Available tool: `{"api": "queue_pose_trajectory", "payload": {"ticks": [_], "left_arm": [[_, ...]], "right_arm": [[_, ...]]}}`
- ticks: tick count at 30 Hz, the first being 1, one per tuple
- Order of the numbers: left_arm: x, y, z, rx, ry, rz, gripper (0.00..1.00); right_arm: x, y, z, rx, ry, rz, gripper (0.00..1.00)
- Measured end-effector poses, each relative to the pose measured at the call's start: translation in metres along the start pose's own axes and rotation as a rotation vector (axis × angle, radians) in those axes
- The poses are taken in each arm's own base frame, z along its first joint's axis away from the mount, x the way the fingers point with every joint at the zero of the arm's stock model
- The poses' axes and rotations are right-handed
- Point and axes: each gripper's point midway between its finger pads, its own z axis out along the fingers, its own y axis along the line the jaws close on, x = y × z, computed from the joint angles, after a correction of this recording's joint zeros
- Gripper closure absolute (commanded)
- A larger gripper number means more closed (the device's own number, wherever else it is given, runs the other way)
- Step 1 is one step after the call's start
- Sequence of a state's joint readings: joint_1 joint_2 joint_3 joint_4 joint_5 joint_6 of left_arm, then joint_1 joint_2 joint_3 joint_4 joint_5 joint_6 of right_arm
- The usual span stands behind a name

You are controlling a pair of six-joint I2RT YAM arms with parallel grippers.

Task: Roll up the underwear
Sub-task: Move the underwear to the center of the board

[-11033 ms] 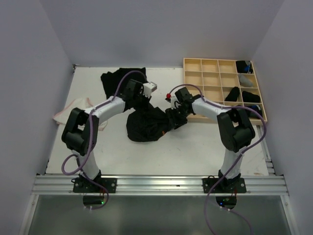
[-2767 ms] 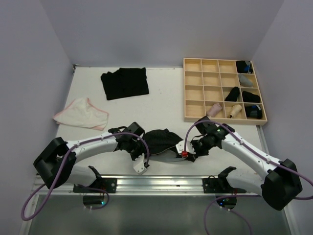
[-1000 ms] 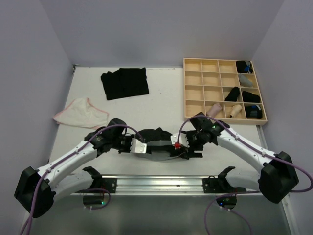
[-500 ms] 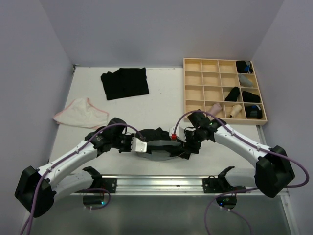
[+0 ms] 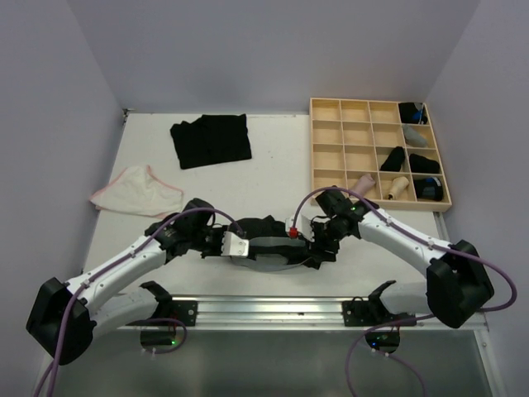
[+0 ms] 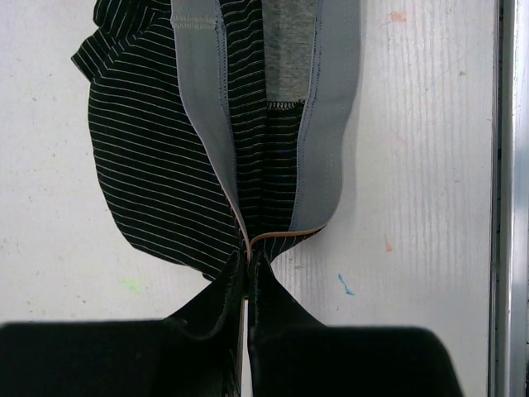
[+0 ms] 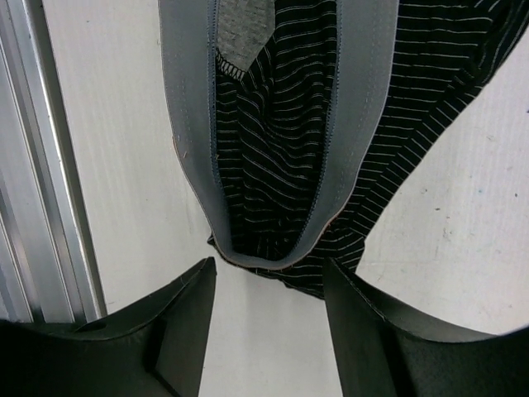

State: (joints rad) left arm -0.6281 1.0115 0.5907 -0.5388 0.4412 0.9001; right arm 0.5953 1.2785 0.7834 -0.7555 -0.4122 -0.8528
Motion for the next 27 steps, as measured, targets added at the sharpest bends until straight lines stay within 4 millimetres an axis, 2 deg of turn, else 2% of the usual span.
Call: {"api": "queue_pose_trajectory", "payload": {"ticks": [4,9,15,19,27], "left_arm": [[0.002,-0.001,0.002,0.010,0.007,-0.005,1.00],[0.003,0.000,0.004,0.012,0.009,-0.007,1.00],[0.003,0.002,0.005,0.006,0.007,-0.009,1.00],[0.003,0.003,0.004,0.003,0.006,-0.008,1.00],[0.003,0.003,0.004,0.003,0.006,-0.009,1.00]], "right_arm": [[0.001,0.003,0.007,-0.047,0.010,0.004,0.42],[-0.003,0.005,0.006,-0.066,-0.002,0.002,0.41],[0.002,0.008,0.005,-0.067,0.018,0.023,0.40],[0.006,0.012,0.003,-0.066,0.026,0.039,0.43],[0.003,0.018,0.005,-0.085,0.013,0.081,0.46]]}}
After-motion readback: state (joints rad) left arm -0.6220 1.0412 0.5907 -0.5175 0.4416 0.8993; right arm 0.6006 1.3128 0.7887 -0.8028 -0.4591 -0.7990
